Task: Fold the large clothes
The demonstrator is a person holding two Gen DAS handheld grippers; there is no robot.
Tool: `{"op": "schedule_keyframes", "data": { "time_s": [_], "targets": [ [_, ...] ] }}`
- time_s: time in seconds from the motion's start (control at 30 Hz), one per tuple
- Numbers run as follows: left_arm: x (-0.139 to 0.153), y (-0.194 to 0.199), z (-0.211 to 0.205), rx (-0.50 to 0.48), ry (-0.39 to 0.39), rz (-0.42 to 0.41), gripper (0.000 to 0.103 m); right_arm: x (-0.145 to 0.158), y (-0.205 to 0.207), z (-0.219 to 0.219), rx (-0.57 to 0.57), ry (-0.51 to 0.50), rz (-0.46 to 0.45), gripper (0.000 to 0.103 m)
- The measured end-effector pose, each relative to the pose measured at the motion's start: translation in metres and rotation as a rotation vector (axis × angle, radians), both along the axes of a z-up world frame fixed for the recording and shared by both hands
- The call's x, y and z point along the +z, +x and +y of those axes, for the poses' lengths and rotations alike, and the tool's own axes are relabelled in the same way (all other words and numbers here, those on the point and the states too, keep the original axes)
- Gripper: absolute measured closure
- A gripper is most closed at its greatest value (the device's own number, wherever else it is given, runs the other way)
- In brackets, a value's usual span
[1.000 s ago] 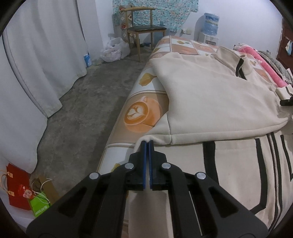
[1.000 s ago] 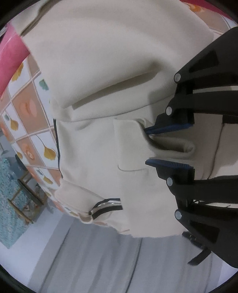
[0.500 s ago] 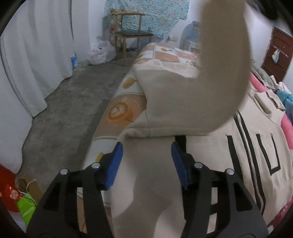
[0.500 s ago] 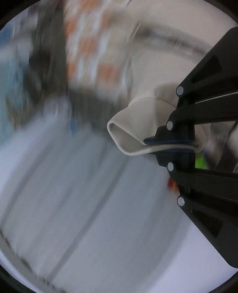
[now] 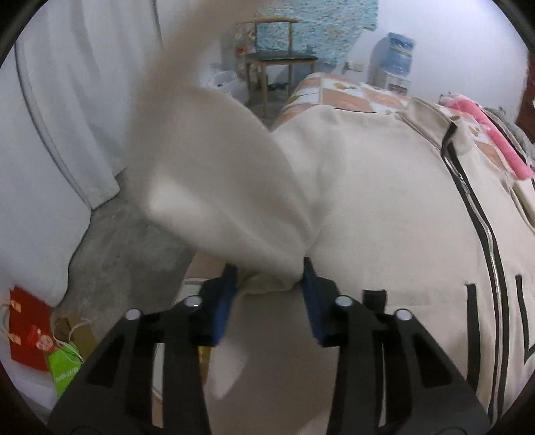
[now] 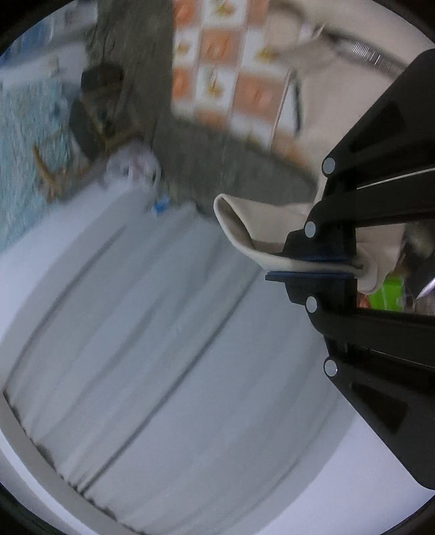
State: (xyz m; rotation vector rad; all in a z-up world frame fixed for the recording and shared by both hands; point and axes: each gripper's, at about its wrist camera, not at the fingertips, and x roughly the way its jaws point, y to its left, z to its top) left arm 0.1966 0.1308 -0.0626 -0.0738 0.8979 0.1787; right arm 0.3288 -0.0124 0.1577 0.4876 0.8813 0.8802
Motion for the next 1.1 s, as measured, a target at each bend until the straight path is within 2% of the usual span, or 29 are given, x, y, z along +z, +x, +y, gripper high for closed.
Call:
{"op": "schedule_keyframes", "data": {
  "time_s": [0.07,0.23,0.3,0.33,0.43,0.5,0.6,0.7,0.8,0.93,1.0,1.1],
  "targets": [
    [-0.001,0.000,0.003,0.006,-0.009,0.000,0.075,-0.022,-0.007,-0.044,-0.058,-0.017,0.026,0.098],
    [-0.002,-0.001,-0.001,0.009,0.030,0.005,0.076,-0.075,-0.039,-0.155,-0.217,-0.030,0.085,0.098],
    [-0.004,-0.001,-0.004,0.002,0.044,0.007,0.076,-0.107,-0.053,-0.198,-0.296,-0.033,0.140,0.098],
    [-0.004,-0.001,-0.005,-0.002,0.050,0.009,0.076,-0.123,-0.055,-0.208,-0.312,-0.051,0.164,0.098],
    [-0.005,0.001,-0.010,-0.007,0.085,0.015,0.076,-0.194,-0.059,-0.234,-0.377,-0.221,0.299,0.098],
    [-0.005,0.002,-0.012,-0.011,0.092,0.019,0.076,-0.218,-0.059,-0.238,-0.397,-0.263,0.341,0.098],
    [0.000,0.001,-0.014,-0.032,0.101,0.031,0.076,-0.220,-0.061,-0.246,-0.408,-0.278,0.303,0.098],
    [0.001,-0.007,-0.018,-0.080,0.084,0.044,0.076,-0.214,-0.061,-0.242,-0.411,-0.395,0.251,0.098],
    [0.003,-0.014,-0.022,-0.131,0.064,0.051,0.076,-0.225,-0.065,-0.242,-0.395,-0.511,0.272,0.097],
    [0.006,-0.024,-0.021,-0.161,0.052,0.056,0.076,-0.218,-0.075,-0.235,-0.381,-0.589,0.223,0.083],
    [0.005,-0.024,-0.020,-0.164,0.042,0.058,0.076,-0.217,-0.074,-0.238,-0.384,-0.576,0.226,0.079],
    [0.003,-0.025,-0.020,-0.161,0.043,0.058,0.076,-0.221,-0.068,-0.254,-0.425,-0.480,0.282,0.079]
  ]
}}
